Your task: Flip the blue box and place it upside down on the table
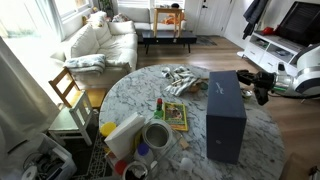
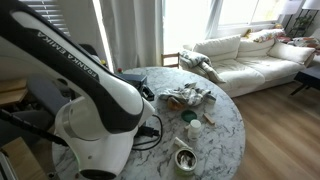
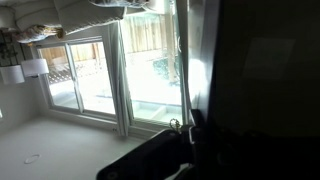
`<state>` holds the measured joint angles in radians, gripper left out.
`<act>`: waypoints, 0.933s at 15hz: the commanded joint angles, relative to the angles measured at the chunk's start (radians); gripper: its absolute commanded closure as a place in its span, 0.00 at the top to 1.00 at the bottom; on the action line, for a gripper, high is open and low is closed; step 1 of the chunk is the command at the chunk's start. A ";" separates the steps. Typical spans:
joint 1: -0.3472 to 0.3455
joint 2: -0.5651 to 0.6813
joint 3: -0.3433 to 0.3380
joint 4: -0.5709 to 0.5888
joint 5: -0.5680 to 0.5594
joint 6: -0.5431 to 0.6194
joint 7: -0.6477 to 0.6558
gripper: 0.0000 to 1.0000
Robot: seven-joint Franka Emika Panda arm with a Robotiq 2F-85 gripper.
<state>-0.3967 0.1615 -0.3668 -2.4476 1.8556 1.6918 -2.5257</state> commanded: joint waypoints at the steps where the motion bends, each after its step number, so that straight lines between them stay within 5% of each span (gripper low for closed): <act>1: 0.005 0.022 -0.019 0.005 -0.006 -0.023 -0.087 0.01; 7: -0.007 0.036 -0.046 0.046 -0.090 -0.001 -0.124 0.01; 14: -0.022 0.047 -0.060 0.042 -0.064 -0.080 -0.105 0.04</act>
<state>-0.4235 0.2070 -0.4218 -2.4071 1.7917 1.6132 -2.6316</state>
